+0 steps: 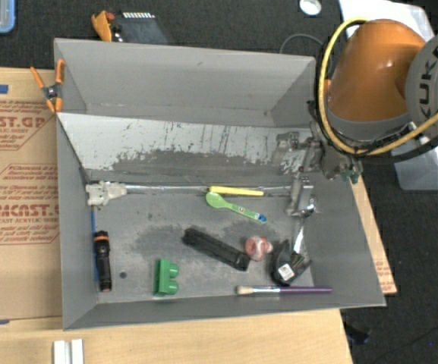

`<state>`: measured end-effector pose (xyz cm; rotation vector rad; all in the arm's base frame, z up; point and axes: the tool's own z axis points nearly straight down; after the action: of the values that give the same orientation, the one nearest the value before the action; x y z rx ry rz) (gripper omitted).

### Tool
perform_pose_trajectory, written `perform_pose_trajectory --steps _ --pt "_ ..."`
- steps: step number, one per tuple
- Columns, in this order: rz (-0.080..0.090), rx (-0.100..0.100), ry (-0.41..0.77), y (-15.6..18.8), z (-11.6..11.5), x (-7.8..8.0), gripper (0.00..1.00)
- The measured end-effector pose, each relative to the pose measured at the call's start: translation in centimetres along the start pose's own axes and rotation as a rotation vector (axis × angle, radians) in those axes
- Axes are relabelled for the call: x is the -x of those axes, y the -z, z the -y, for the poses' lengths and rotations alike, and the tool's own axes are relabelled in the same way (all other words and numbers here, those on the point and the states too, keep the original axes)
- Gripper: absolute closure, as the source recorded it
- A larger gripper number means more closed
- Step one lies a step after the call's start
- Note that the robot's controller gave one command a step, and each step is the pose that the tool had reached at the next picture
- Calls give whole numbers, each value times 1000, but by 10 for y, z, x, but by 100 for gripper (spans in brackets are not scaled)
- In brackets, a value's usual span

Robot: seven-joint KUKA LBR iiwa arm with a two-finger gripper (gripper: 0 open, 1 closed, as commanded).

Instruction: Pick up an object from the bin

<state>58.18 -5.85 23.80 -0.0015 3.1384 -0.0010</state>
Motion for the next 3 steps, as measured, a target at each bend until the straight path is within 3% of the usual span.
perform_pose_trajectory --steps 1,2,3 --pt "8 1 -83 -52 -1 7 0" --pt "6 1 -162 -115 25 -7 0" --pt "13 3 -129 -39 -44 -10 100"
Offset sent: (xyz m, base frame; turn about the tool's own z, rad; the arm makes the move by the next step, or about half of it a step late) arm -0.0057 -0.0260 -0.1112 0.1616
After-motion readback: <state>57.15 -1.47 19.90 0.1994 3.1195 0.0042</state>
